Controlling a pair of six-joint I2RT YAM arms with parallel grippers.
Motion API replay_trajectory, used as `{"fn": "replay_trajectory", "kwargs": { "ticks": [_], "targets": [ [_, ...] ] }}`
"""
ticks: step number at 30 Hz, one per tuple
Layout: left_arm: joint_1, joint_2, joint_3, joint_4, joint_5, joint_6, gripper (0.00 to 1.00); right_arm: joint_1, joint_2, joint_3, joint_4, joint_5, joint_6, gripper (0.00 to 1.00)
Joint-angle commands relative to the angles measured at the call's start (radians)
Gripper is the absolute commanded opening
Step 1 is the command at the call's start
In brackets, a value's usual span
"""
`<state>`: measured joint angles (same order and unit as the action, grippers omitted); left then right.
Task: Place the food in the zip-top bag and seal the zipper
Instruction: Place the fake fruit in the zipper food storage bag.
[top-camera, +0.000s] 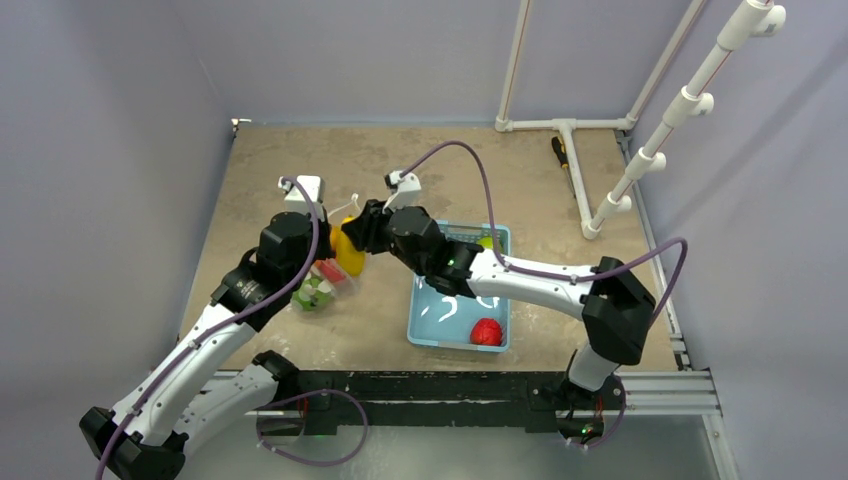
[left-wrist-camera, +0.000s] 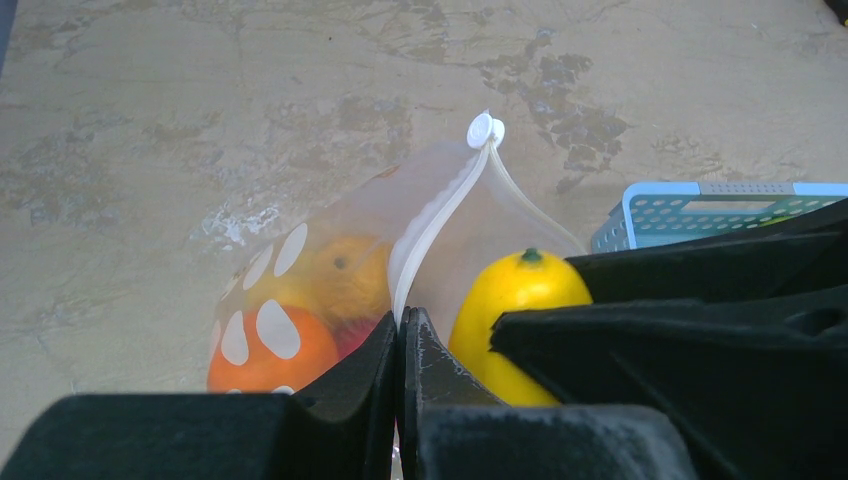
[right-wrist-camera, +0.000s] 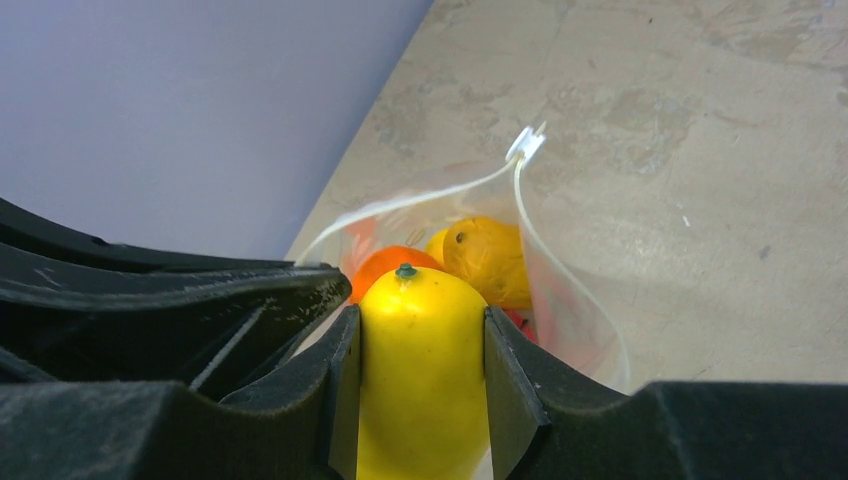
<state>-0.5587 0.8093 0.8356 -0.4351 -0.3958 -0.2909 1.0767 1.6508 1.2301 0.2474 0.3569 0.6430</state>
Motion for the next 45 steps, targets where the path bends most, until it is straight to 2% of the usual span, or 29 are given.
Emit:
{"fn": "replay_trajectory", "kwargs": {
  "ticks": [1, 3, 5, 10, 13, 16, 18, 26, 37, 45],
  "targets": [
    [-0.004, -0.01, -0.003, 0.033, 0.013, 0.021, 0.0, 0.021, 0.032, 0.055, 0.032, 0.003, 0.0, 0.0],
    [-0.004, -0.01, -0.004, 0.033, 0.012, 0.02, 0.0, 0.028, 0.056, 0.065, 0.024, -0.011, 0.009, 0.01],
    [-0.004, -0.01, -0.004, 0.033, 0.012, 0.02, 0.0, 0.034, 0.079, 0.077, 0.011, -0.021, 0.019, 0.08],
    [-0.004, -0.008, -0.004, 0.033, 0.012, 0.021, 0.0, 0.039, 0.102, 0.094, -0.009, -0.044, 0.03, 0.45],
    [-0.004, -0.007, -0.004, 0.034, 0.012, 0.021, 0.0, 0.04, 0.103, 0.108, -0.041, -0.045, 0.033, 0.62],
    [-0.003, -0.006, -0.004, 0.035, 0.012, 0.022, 0.0, 0.04, 0.084, 0.109, -0.071, -0.029, 0.039, 0.74],
    [-0.004, -0.006, -0.004, 0.035, 0.012, 0.022, 0.0, 0.04, 0.064, 0.108, -0.101, 0.004, 0.06, 0.79],
    [-0.004, -0.007, -0.004, 0.035, 0.01, 0.022, 0.0, 0.039, -0.056, 0.064, -0.243, 0.128, 0.11, 0.8],
    [-0.004, -0.005, -0.003, 0.033, 0.01, 0.022, 0.0, 0.036, -0.152, 0.023, -0.592, 0.343, 0.291, 0.8],
    [-0.004, -0.004, -0.002, 0.033, 0.012, 0.022, 0.0, 0.016, -0.194, -0.019, -0.783, 0.383, 0.408, 0.8]
  ]
}}
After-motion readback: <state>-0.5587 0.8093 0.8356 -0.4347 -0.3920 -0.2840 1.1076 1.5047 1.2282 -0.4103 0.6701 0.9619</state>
